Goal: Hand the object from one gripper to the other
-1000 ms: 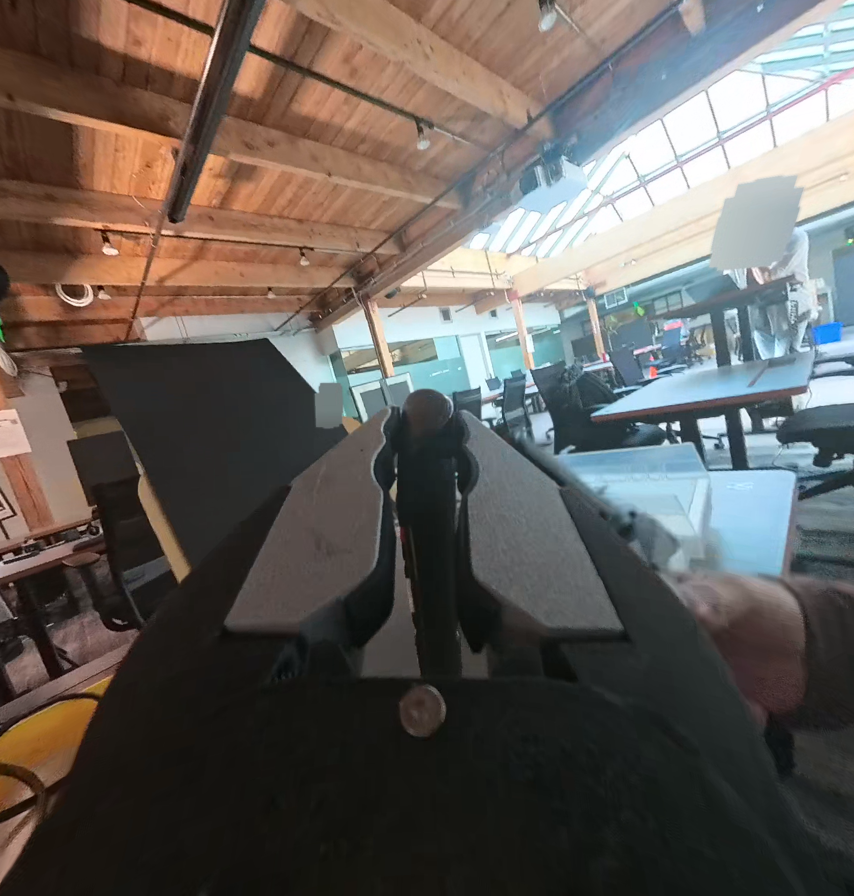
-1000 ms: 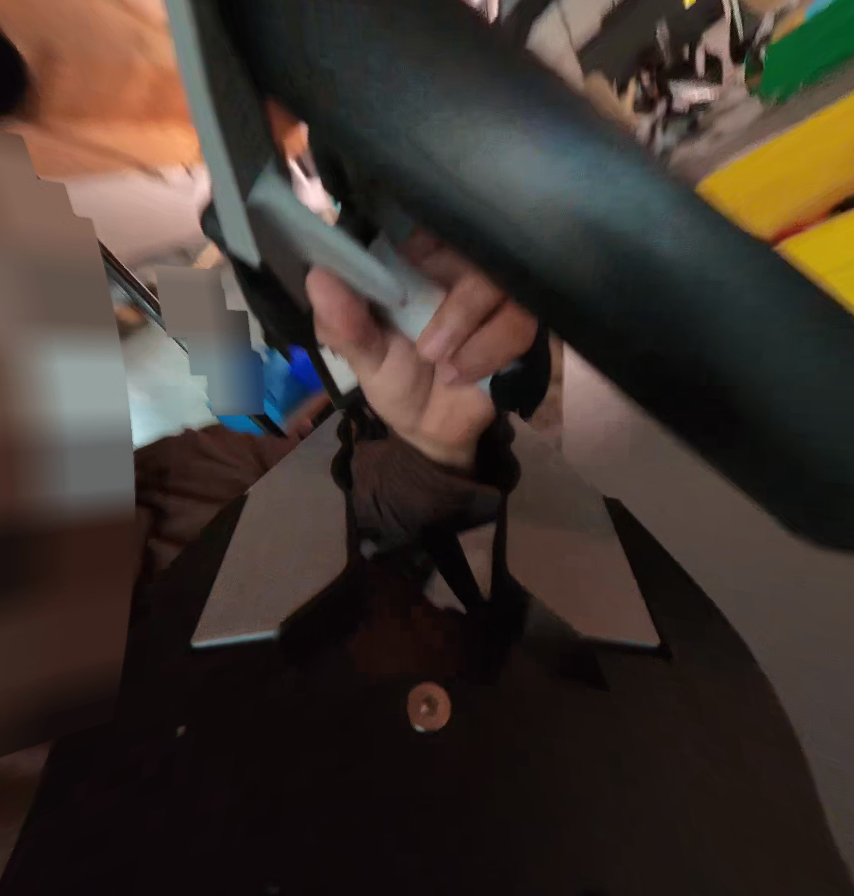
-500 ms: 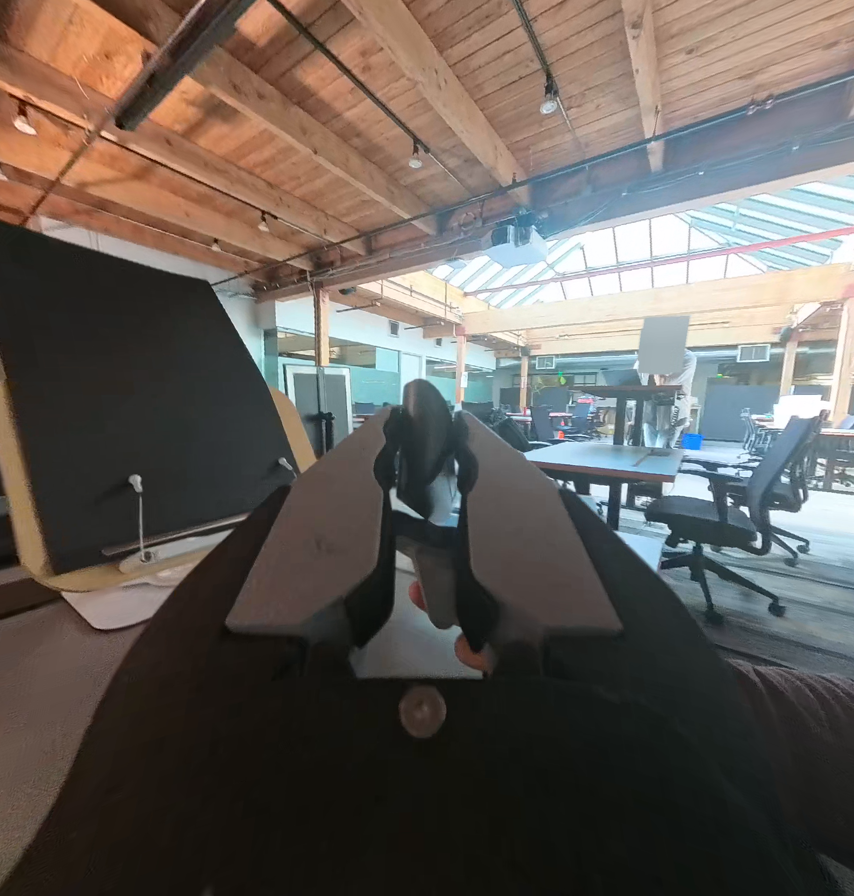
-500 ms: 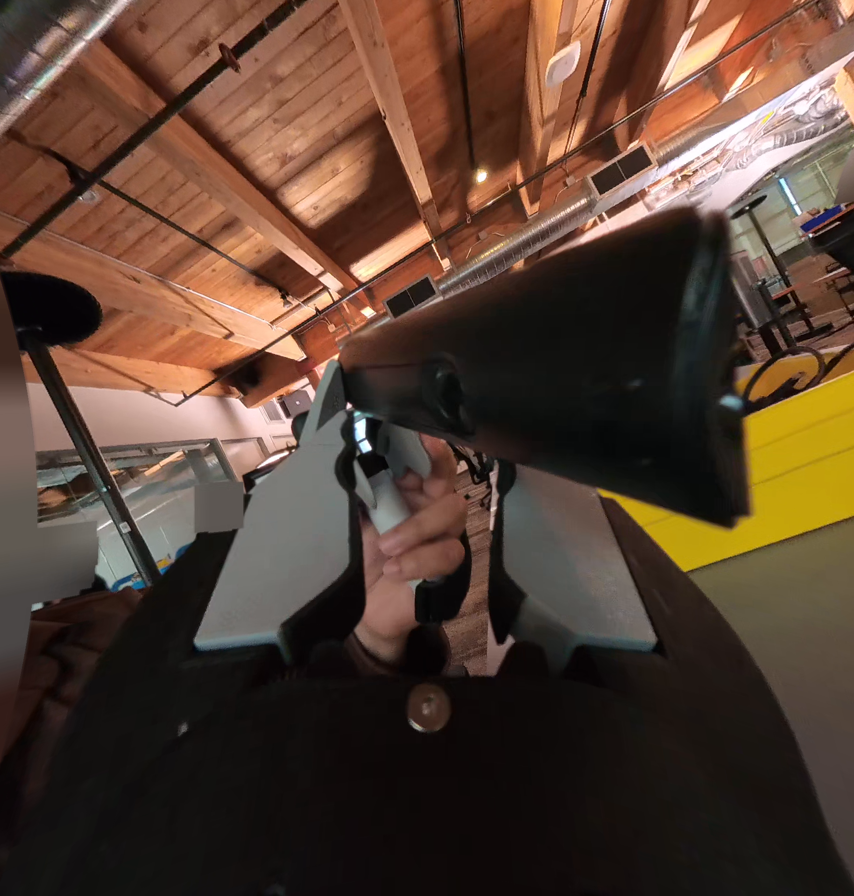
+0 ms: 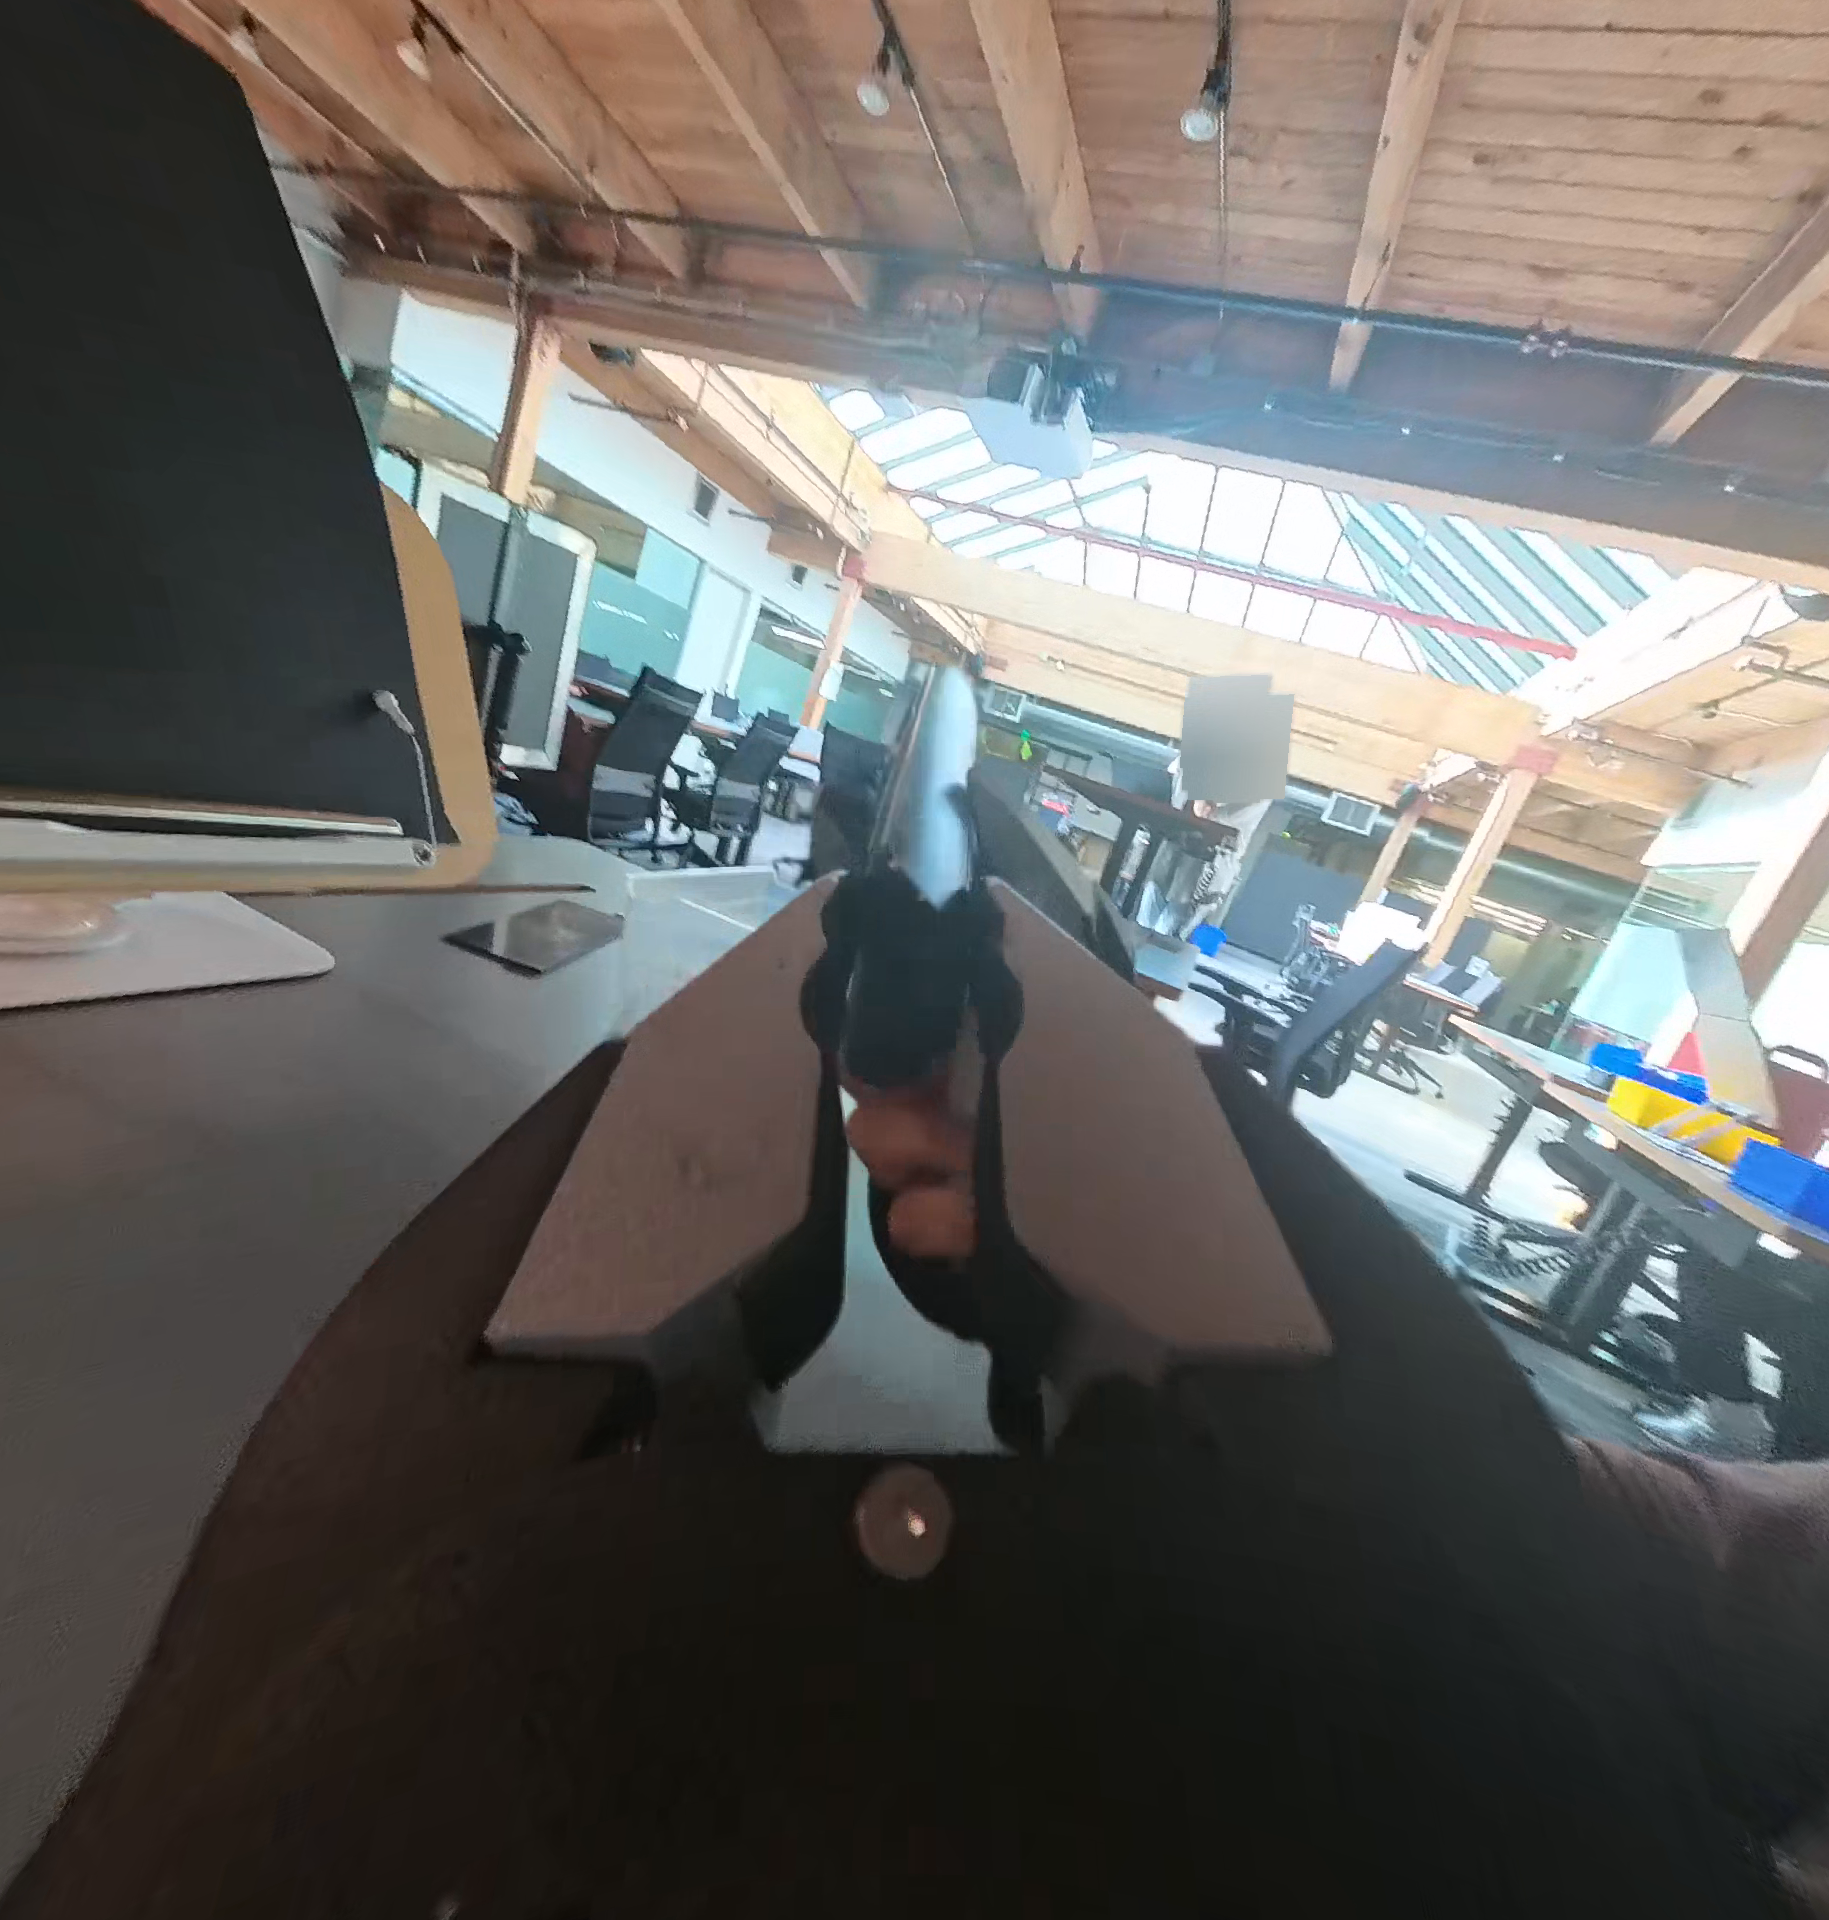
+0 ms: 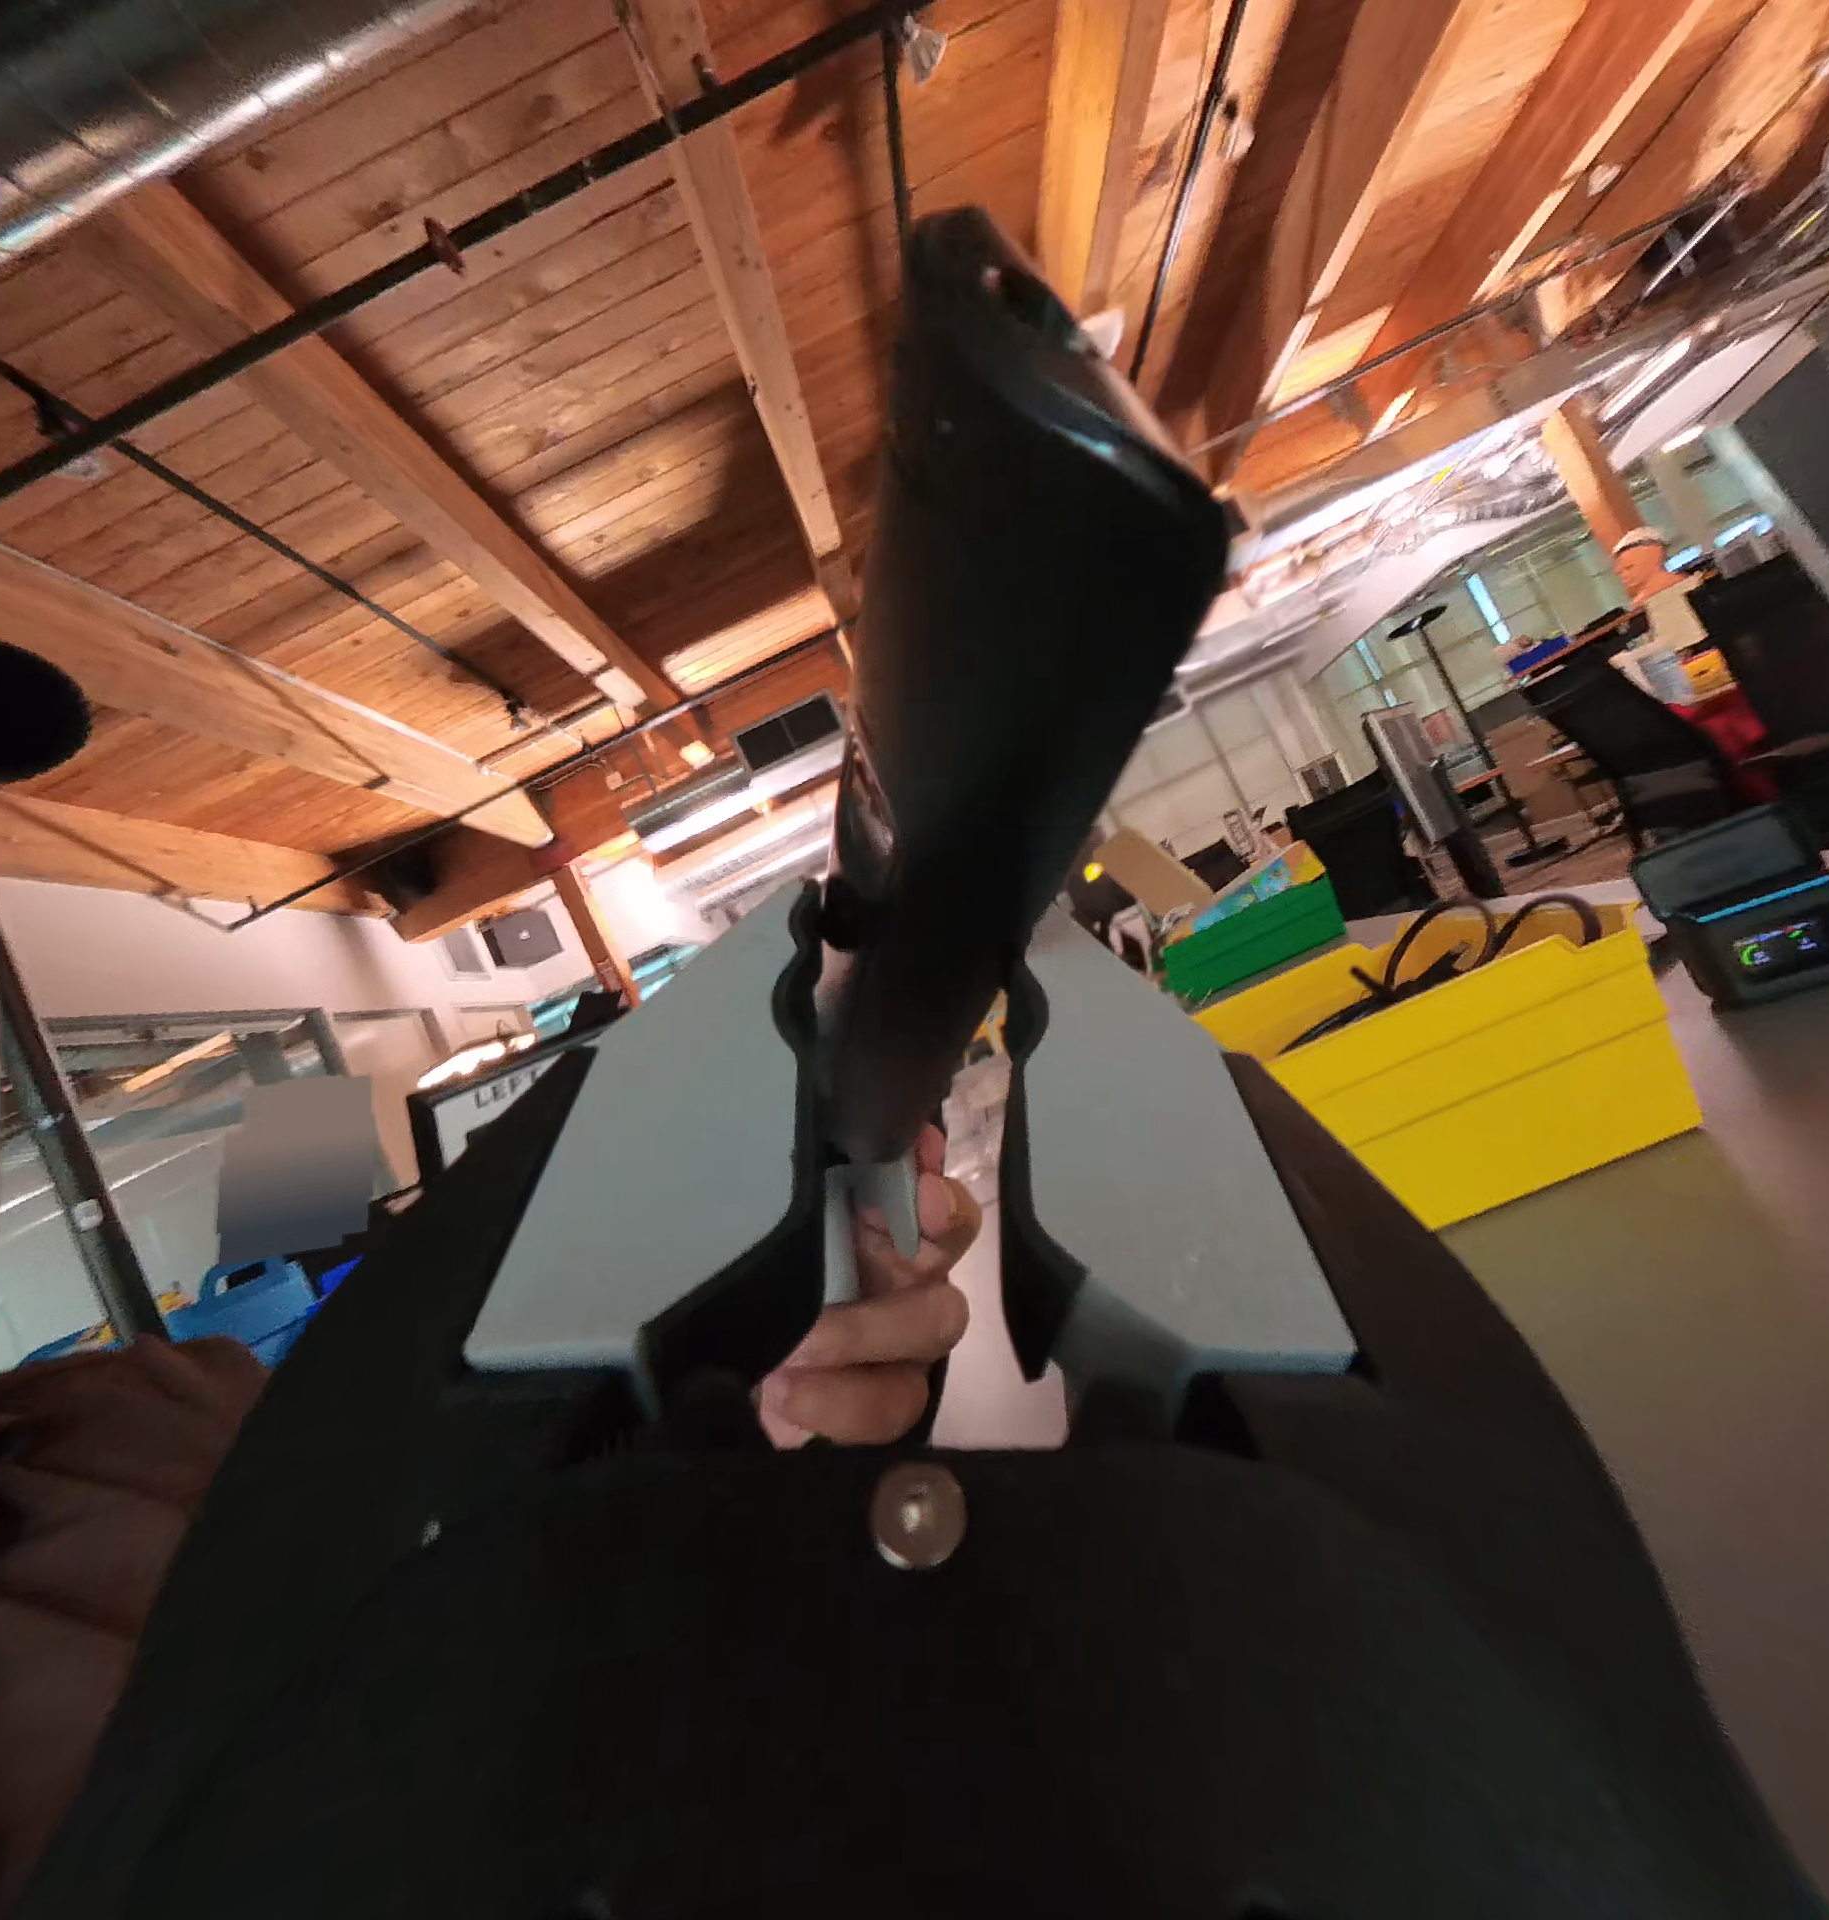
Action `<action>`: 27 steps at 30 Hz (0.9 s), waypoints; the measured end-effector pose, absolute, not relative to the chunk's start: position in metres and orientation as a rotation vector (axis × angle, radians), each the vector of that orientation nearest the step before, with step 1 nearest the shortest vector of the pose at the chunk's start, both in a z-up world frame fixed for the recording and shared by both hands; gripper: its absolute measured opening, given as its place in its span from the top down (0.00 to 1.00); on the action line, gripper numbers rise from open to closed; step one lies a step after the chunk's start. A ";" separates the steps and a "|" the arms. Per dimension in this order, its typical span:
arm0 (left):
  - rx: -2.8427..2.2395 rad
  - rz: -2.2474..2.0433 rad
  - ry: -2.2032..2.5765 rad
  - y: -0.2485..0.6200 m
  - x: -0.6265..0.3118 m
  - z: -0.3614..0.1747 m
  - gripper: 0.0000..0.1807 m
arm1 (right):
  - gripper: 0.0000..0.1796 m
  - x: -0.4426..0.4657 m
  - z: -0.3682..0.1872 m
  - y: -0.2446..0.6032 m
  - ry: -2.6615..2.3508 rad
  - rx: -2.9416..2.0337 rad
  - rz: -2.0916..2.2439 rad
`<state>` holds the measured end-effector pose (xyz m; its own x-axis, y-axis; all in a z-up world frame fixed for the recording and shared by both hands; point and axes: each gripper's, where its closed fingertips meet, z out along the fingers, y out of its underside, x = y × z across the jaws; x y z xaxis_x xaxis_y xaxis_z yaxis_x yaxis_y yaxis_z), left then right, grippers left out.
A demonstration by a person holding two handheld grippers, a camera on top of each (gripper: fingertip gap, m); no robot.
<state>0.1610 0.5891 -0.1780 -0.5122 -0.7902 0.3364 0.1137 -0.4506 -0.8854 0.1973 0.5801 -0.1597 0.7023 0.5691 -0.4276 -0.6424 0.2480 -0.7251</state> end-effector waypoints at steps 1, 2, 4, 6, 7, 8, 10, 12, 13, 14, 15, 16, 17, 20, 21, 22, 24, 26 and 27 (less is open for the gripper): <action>-1.078 -2.017 1.182 0.587 0.164 -0.183 0.90 | 0.85 0.199 -0.160 0.579 0.074 -1.066 0.827; -1.124 -2.026 1.226 0.586 0.167 -0.190 0.90 | 0.86 0.202 -0.160 0.579 0.076 -1.115 0.798; -1.198 -2.019 1.305 0.587 0.172 -0.200 0.89 | 0.87 0.209 -0.156 0.575 0.072 -1.202 0.659; -1.211 -1.924 1.367 0.594 0.176 -0.207 0.87 | 0.88 0.220 -0.144 0.562 0.059 -1.278 0.481; -1.199 -1.856 1.389 0.600 0.176 -0.208 0.86 | 0.88 0.229 -0.138 0.553 0.061 -1.325 0.365; -1.181 -1.789 1.406 0.605 0.176 -0.208 0.86 | 0.88 0.242 -0.131 0.541 0.073 -1.353 0.219; -1.131 -1.694 1.458 0.608 0.173 -0.206 0.84 | 0.88 0.273 -0.118 0.511 0.118 -1.388 -0.083; -1.075 -1.643 1.544 0.602 0.167 -0.205 0.82 | 0.88 0.310 -0.118 0.482 0.180 -1.480 -0.373; -1.057 -1.612 1.572 0.601 0.164 -0.205 0.80 | 0.88 0.331 -0.123 0.466 0.221 -1.531 -0.528; -1.047 -1.574 1.565 0.604 0.164 -0.204 0.81 | 0.88 0.351 -0.129 0.451 0.259 -1.574 -0.678; -1.030 -1.541 1.543 0.607 0.164 -0.200 0.82 | 0.88 0.368 -0.138 0.438 0.289 -1.629 -0.798; -1.001 -1.521 1.530 0.609 0.162 -0.197 0.84 | 0.88 0.385 -0.150 0.428 0.331 -1.699 -0.880; -0.965 -1.510 1.545 0.606 0.159 -0.195 0.86 | 0.88 0.401 -0.165 0.418 0.392 -1.772 -0.929; -0.901 -1.458 1.690 0.593 0.151 -0.205 0.84 | 0.88 0.440 -0.217 0.400 0.590 -1.974 -0.952; -0.928 -1.386 1.694 0.597 0.154 -0.209 0.78 | 0.88 0.451 -0.234 0.395 0.646 -2.031 -0.958; -0.944 -1.289 1.692 0.604 0.157 -0.214 0.73 | 0.88 0.460 -0.253 0.390 0.700 -2.101 -0.956; -0.936 -1.086 1.705 0.619 0.160 -0.222 0.72 | 0.87 0.471 -0.289 0.377 0.810 -2.241 -0.941; -0.936 -0.928 1.695 0.638 0.160 -0.226 0.70 | 0.88 0.476 -0.306 0.373 0.867 -2.278 -0.901; -0.952 -0.876 1.680 0.649 0.159 -0.225 0.70 | 0.86 0.475 -0.304 0.375 0.868 -2.258 -0.866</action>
